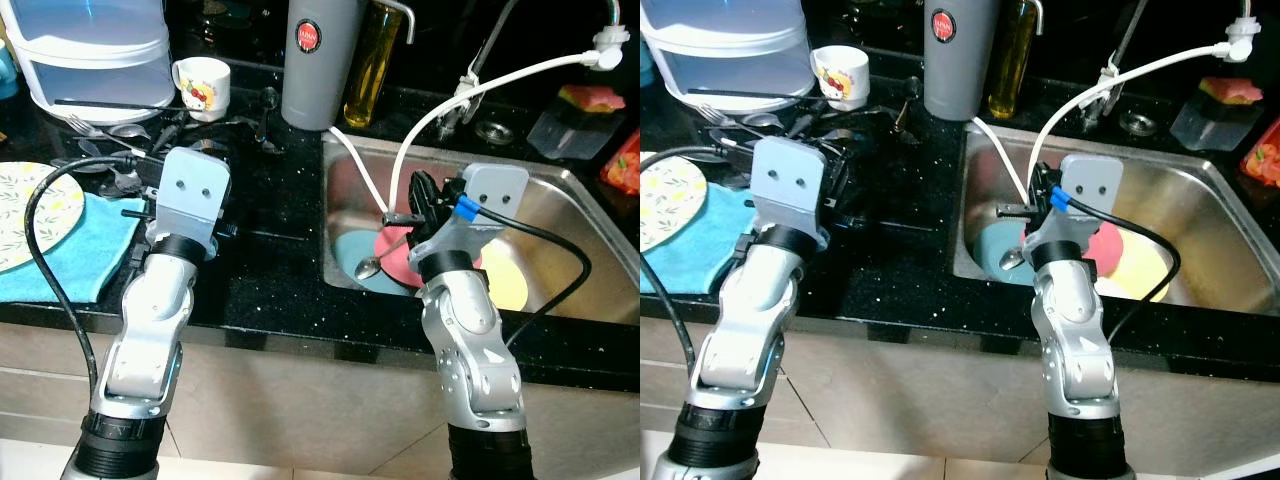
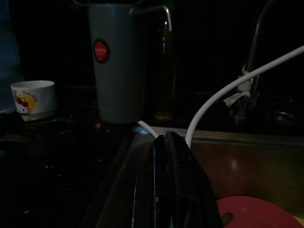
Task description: Kitchen organization
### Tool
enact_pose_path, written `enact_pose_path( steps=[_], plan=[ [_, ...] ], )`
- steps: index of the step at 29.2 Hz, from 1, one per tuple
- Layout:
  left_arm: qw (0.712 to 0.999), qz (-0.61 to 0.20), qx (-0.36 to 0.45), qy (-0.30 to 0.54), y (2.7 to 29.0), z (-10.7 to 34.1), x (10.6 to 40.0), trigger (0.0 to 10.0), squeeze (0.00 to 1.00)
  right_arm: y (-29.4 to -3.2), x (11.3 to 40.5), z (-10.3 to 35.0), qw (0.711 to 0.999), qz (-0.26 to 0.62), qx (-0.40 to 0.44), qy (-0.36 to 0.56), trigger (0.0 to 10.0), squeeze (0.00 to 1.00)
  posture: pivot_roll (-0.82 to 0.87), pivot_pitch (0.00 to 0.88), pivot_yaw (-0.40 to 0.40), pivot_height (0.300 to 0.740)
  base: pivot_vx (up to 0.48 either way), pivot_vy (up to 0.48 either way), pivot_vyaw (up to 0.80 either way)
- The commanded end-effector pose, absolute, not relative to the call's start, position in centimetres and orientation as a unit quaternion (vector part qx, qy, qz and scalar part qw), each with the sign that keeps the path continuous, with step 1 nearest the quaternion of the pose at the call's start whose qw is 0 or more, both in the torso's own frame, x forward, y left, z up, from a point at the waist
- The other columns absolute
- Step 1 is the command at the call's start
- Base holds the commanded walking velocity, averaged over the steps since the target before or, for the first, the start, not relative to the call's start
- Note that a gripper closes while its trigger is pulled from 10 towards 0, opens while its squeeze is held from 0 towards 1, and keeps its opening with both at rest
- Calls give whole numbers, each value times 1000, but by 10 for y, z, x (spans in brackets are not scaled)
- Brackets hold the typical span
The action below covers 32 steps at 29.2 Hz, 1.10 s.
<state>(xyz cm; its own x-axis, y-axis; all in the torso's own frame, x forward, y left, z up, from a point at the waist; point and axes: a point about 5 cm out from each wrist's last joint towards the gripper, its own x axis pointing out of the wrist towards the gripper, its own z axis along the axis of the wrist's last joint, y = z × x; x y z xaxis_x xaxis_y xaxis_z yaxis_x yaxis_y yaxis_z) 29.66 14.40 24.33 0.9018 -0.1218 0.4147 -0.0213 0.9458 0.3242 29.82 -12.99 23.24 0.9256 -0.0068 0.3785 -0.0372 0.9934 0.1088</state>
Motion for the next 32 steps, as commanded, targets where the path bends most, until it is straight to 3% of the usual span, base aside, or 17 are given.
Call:
enact_pose_path(
  steps=[1, 7, 15, 20, 25, 32],
  plan=[
    [961, -32, 167, -219, 140, 242, 296, 10000, 0, -133, 297, 230, 980, 2, 57, -188, 10000, 0, 180, 38, -109, 740, 0, 0, 0],
    [964, -25, 170, -204, 142, 240, 298, 10000, 0, -133, 297, 230, 981, 3, 56, -188, 10000, 0, 180, 39, -111, 740, 0, 0, 0],
    [972, 23, 214, -90, 154, 234, 310, 10000, 0, -133, 298, 226, 984, 11, 46, -173, 10000, 0, 185, 46, -116, 740, 0, 0, 0],
    [953, -8, 297, -57, 154, 241, 317, 10000, 0, -138, 302, 230, 984, 15, 36, -174, 10000, 0, 189, 48, -117, 740, 0, 0, 0],
    [896, -140, 420, -40, 135, 239, 308, 10000, 0, -145, 306, 236, 983, 16, 28, -181, 10000, 0, 211, 53, -121, 740, 0, 0, 0],
    [856, -205, 475, -4, 141, 255, 308, 10000, 0, -146, 310, 240, 982, 26, 22, -184, 10000, 0, 236, 54, -123, 740, 0, 0, 0]
  ],
)
